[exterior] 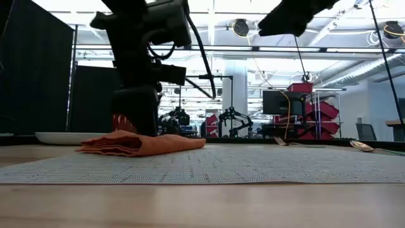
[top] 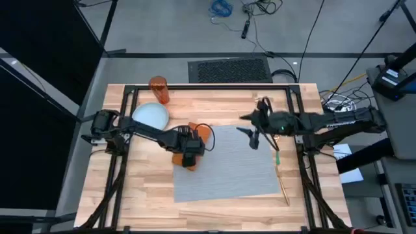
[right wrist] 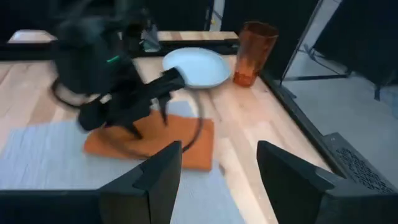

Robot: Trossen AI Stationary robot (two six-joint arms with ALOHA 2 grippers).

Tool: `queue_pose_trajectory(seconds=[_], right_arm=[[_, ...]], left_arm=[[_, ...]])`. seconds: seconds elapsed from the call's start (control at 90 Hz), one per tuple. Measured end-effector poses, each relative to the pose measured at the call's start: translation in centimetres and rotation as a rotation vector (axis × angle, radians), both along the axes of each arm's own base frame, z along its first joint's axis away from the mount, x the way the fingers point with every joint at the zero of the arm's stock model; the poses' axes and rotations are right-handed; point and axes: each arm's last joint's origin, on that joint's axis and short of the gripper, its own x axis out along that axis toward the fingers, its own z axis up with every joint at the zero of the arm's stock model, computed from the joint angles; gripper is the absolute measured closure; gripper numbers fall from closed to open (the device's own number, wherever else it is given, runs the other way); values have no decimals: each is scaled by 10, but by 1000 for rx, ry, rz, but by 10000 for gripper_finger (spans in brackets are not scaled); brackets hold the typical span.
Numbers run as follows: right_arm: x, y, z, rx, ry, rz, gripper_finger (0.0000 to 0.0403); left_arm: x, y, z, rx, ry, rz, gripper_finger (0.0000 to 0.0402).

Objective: Set table place
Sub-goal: Adjust the orange napkin to the top left of the placemat

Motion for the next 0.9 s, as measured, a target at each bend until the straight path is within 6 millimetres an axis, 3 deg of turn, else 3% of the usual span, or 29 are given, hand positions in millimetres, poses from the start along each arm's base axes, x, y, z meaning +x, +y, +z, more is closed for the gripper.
queue_pose_trajectory(seconds=[0.367, 0.567, 0.9], right_arm=[[-11, 35, -31, 91, 100, 19, 209], [-7, 49, -42, 150, 138, 30, 209], [9, 83, -94, 174, 355, 52, 209]], left_arm=[[-18, -1, -25, -86, 34, -2, 159], [-19, -9, -25, -95, 27, 32, 160], [-22, -28, -26, -99, 29, 17, 160]])
